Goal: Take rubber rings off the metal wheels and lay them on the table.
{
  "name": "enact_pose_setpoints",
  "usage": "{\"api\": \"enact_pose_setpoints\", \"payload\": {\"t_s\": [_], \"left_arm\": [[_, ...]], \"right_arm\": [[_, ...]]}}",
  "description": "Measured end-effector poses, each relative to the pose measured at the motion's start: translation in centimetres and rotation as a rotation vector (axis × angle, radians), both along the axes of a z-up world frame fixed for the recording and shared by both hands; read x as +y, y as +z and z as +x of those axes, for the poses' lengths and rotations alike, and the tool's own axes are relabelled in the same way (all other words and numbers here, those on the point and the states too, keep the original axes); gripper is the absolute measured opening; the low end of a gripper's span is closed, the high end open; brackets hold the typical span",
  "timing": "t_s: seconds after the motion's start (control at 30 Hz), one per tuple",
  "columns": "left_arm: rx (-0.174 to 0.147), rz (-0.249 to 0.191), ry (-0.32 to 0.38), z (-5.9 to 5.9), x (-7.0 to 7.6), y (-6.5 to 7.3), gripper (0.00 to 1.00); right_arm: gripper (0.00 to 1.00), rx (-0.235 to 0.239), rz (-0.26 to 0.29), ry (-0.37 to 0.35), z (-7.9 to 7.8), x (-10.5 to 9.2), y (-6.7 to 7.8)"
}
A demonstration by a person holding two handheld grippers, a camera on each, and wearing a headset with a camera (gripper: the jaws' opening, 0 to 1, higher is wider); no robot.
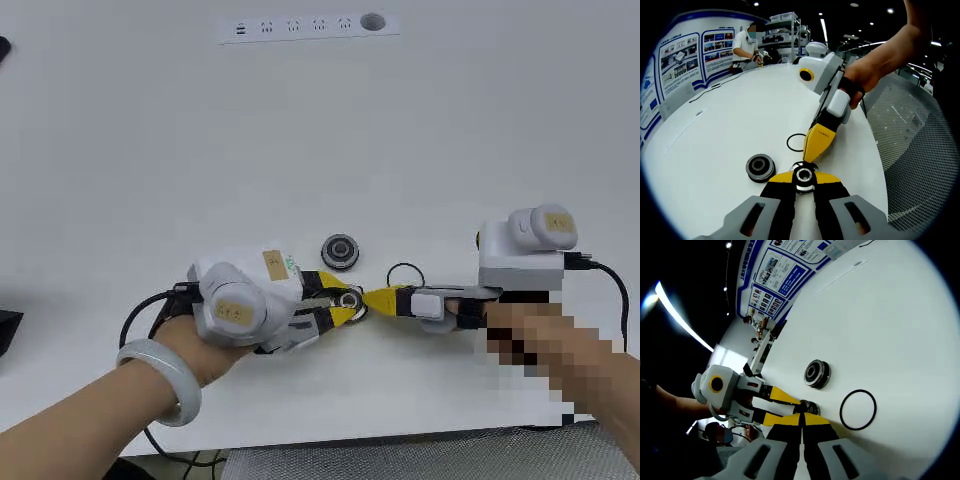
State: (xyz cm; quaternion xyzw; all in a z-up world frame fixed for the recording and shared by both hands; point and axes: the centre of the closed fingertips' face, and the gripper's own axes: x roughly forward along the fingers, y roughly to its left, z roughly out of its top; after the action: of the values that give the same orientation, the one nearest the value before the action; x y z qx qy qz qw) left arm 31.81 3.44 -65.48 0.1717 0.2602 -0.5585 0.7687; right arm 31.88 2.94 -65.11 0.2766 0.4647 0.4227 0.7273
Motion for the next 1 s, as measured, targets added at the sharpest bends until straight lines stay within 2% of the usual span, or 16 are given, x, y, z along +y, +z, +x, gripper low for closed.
{"api": "enact_pose_setpoints", "payload": {"t_s": [0.43,0.53,0.57,0.67,1.0], "left_arm": [[0.000,0.000,0.000,0.0,0.0,-0.1,0.13],[0.000,0.000,-0.001,0.1,0.0,0.0,0.13],[0.001,0.000,-0.001,0.1,0.0,0.0,0.13],[0.001,-0.001,0.000,0.1,0.0,-0.1,0.13],[0.000,-0.004,-0.003,0.0,0.0,0.0,0.13]], "right_arm": [[0.02,-0.001,0.020,0.005,-0.3,0.6,0.7],[0.02,-0.001,0.045,0.003,-0.3,1.0,1.1],[0.02,0.000,0.082,-0.001,-0.2,1.4,1.8],[0.02,-0.009,0.065,0.007,-0.2,1.5,1.8],[0.02,0.002,0.049,-0.007,-0.1,0.8,1.3]]}}
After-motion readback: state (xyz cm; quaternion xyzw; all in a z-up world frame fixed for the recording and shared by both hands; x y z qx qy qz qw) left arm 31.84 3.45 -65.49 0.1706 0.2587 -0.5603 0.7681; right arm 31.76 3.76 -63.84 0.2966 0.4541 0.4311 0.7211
